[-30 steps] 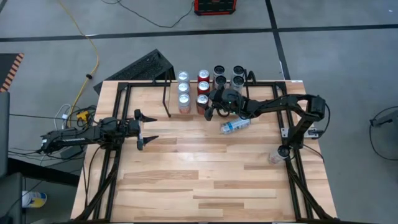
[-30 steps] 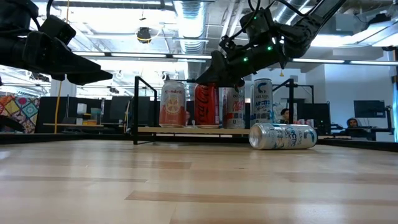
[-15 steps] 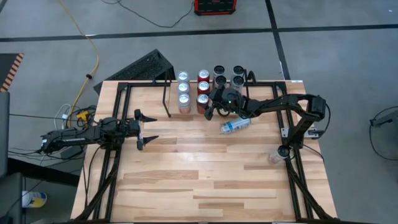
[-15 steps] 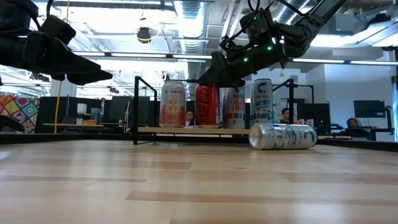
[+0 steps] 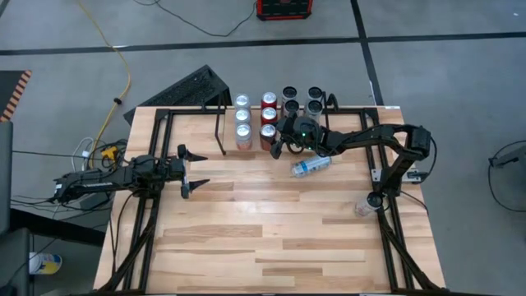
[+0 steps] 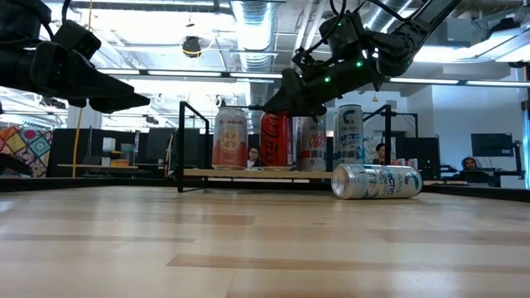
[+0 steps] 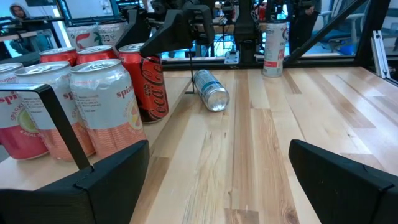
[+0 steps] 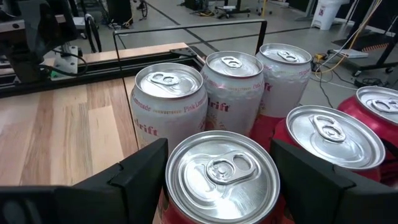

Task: Place canned beverage on shelf
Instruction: Put the red black soda can on the shelf aligned with the other red black soda cans

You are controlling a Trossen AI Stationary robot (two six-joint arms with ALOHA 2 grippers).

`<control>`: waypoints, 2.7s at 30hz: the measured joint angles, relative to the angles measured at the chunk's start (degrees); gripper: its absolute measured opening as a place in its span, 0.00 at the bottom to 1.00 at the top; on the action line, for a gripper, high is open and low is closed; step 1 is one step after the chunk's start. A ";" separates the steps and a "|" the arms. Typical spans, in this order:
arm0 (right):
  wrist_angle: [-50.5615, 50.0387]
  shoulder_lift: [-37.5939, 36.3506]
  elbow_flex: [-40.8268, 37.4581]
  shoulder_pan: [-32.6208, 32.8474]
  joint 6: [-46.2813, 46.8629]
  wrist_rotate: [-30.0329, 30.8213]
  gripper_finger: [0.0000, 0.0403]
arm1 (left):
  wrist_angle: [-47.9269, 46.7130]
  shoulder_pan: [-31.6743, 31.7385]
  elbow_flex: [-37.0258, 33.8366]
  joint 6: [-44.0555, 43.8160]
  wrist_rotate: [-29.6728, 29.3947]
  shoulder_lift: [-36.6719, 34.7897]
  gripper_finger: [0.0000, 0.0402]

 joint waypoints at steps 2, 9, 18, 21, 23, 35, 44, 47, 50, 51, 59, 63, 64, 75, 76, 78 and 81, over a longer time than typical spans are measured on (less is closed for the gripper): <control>0.00 0.02 0.00 0.00 0.02 -0.02 0.76 | 0.01 0.01 0.02 0.00 -0.01 0.00 0.93; 0.07 0.04 -0.07 0.04 0.41 -0.09 0.76 | -0.01 0.01 0.00 0.00 0.00 -0.01 0.93; 0.09 0.09 -0.09 0.04 0.32 -0.07 0.78 | 0.00 0.01 0.01 0.00 -0.01 -0.01 0.93; 0.00 0.13 -0.11 0.04 0.30 -0.07 0.80 | 0.00 0.01 0.02 0.00 -0.01 0.00 0.93; -0.06 0.15 -0.11 0.04 0.20 0.06 0.82 | -0.01 0.01 0.00 0.00 0.00 -0.01 0.93; 2.30 0.22 -0.17 0.16 -1.78 0.44 0.87 | 0.00 0.01 0.02 0.00 -0.01 0.00 0.93; 4.92 -1.01 -0.07 1.09 -3.27 1.60 0.87 | 0.00 0.01 0.00 0.00 0.00 -0.01 0.93; 4.85 -3.07 0.00 2.17 -4.13 1.60 0.87 | 0.01 0.01 0.00 0.00 -0.01 -0.02 0.93; 2.94 -5.95 0.02 4.24 -4.58 1.57 0.87 | -0.01 0.01 0.00 0.00 -0.01 -0.02 0.93; 1.91 -6.97 0.03 5.07 -4.56 1.57 0.87 | 0.01 0.00 0.00 0.00 0.00 -0.02 0.93; -9.44 -9.97 0.07 12.17 5.90 2.45 0.87 | 0.01 0.00 0.00 0.00 -0.01 -0.02 0.93; -16.70 -7.99 -0.05 14.01 6.42 9.85 0.83 | -0.01 0.01 0.00 0.00 0.04 0.00 0.93; -18.57 -7.76 -0.22 14.23 6.40 11.59 0.81 | 0.01 0.00 0.00 0.00 0.04 0.00 0.93; -19.69 -6.23 0.07 13.92 6.34 18.35 0.39 | -0.04 0.01 0.00 0.00 0.13 0.00 0.93; -19.31 -6.23 0.07 13.92 6.20 18.36 0.34 | 0.01 -0.01 0.01 0.00 0.14 0.00 0.93; -19.02 -6.25 0.07 13.50 6.19 18.35 0.23 | -0.01 0.01 0.02 0.00 0.10 -0.02 0.93; -19.39 -6.25 0.07 13.29 6.41 18.11 0.07 | -0.01 0.00 0.01 0.00 0.10 -0.02 0.93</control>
